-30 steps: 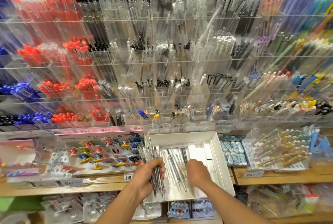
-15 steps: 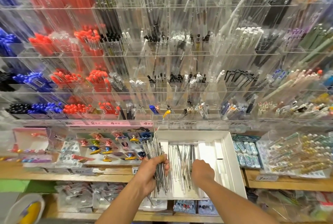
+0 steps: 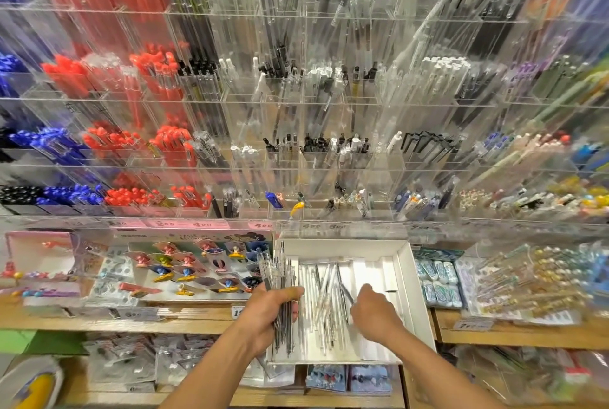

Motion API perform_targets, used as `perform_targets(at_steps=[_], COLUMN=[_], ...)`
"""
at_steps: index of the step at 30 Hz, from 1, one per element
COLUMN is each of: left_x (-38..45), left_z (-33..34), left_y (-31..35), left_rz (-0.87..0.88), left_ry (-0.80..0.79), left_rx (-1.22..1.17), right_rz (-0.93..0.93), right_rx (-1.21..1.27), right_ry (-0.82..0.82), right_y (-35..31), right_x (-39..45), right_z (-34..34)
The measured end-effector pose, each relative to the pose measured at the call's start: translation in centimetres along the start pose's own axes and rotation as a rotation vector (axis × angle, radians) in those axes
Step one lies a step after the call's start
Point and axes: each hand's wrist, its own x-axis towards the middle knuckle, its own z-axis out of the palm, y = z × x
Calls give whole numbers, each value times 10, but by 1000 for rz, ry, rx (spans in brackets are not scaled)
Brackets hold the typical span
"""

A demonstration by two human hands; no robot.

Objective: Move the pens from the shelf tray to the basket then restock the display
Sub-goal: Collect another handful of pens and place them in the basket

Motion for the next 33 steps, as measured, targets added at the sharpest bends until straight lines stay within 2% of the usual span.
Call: perform_targets(at_steps=[3, 5, 8, 11, 15, 19, 25, 28, 30, 32, 33], left_x=[-3, -4, -5, -8, -11, -9, -3, -4, -5, -5, -5], left_z=[3, 5, 12, 17, 12, -1, -6, -2, 0, 1, 1], left_y=[2, 2, 3, 4, -1, -7, -11, -8, -6, -3, -1], left_rz=[19, 51, 113, 123, 7, -78, -92, -70, -71, -73, -76], left_ry=[-22, -27, -44, -106, -207, -282, -342, -346, -340, -302, -276], left_rx=[65, 131, 248, 276, 43, -88, -160, -28, 7, 15, 16], right_rz=[-161, -294, -434, -482, -510, -531, -518, -520, -478, -323, -220], right_rx=[-56, 80, 375, 622, 791, 678, 737, 731, 817, 894, 811], right_ry=[97, 84, -122, -317, -376, -471, -367, -347, -312, -158, -18], right_y=[-3, -12, -33, -54, -68, -67, -62, -58, -55, -47, -41], right_x=[-21, -29, -34, -28, -19, -10, 5, 9, 12, 21, 28], right_z=[-37, -60, -85, -85, -76, -69, -57, -49, -43, -34, -28])
